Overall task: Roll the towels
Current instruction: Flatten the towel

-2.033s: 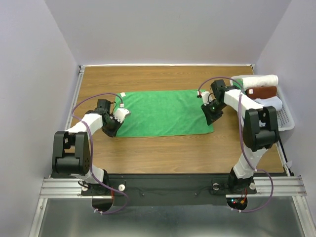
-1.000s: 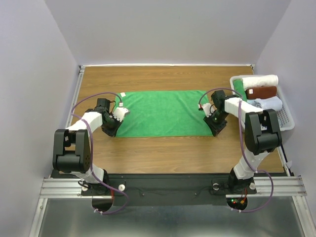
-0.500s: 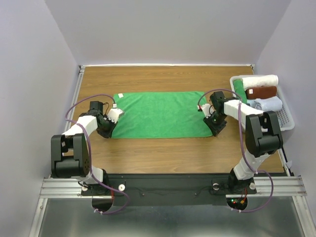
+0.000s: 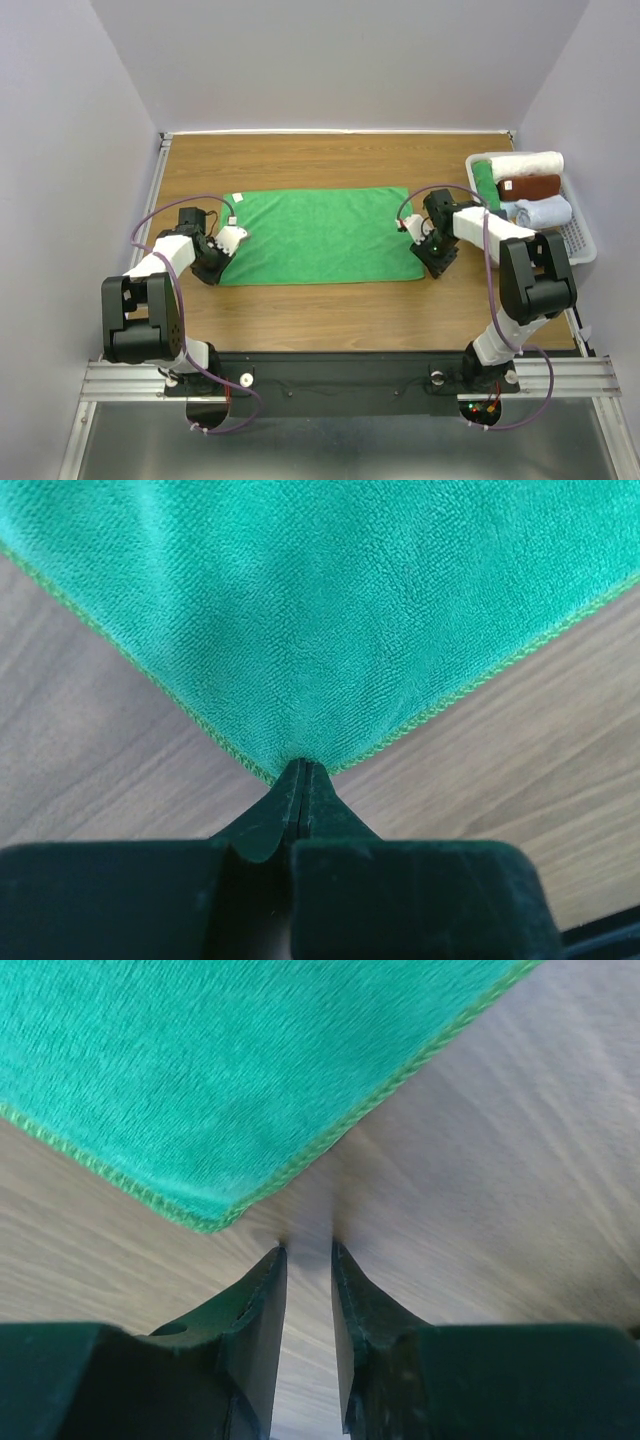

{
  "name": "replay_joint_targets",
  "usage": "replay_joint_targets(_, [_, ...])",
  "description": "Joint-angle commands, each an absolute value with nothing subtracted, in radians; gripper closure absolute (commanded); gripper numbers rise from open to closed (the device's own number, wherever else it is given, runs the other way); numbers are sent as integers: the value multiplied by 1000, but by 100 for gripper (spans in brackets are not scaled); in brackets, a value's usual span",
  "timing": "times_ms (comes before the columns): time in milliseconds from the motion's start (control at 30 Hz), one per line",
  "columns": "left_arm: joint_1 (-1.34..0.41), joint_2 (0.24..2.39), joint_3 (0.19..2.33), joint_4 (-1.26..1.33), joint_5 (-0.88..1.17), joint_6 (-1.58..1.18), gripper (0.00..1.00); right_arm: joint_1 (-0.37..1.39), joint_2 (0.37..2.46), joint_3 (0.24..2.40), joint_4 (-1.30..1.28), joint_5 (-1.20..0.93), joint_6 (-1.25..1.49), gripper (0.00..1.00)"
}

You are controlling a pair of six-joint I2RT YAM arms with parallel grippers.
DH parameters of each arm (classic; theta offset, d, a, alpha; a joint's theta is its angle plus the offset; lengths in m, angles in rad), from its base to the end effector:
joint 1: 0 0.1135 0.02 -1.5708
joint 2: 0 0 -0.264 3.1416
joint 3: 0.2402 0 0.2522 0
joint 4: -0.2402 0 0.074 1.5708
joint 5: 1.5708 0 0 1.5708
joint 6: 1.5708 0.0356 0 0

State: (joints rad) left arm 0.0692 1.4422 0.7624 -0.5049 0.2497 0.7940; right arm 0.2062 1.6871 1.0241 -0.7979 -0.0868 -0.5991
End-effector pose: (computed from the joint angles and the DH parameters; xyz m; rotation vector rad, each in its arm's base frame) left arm 0.2552 0.0089 0.1675 1.0144 2.4896 -0.0866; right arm 0.2858 0.0629 0.1634 -1.1882 2.7715 0.0960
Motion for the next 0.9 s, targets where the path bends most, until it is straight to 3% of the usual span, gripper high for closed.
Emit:
replay_joint_targets(0, [80,1431,764,-670,239,834,94,222,1675,1022,-907,-150,-598,70])
replay_joint_targets(267, [80,1420,778,-683,273,821,90,221,1606,1195,-939,-258,-488,69])
replay_joint_targets(467, [80,1427,772,-661,270,815,90,224,1704,1235,-920,-347,-426,69])
replay_joint_targets(867, [78,1470,787,-623,284,782,90,265,1772,1075,-767,-161,-420,70])
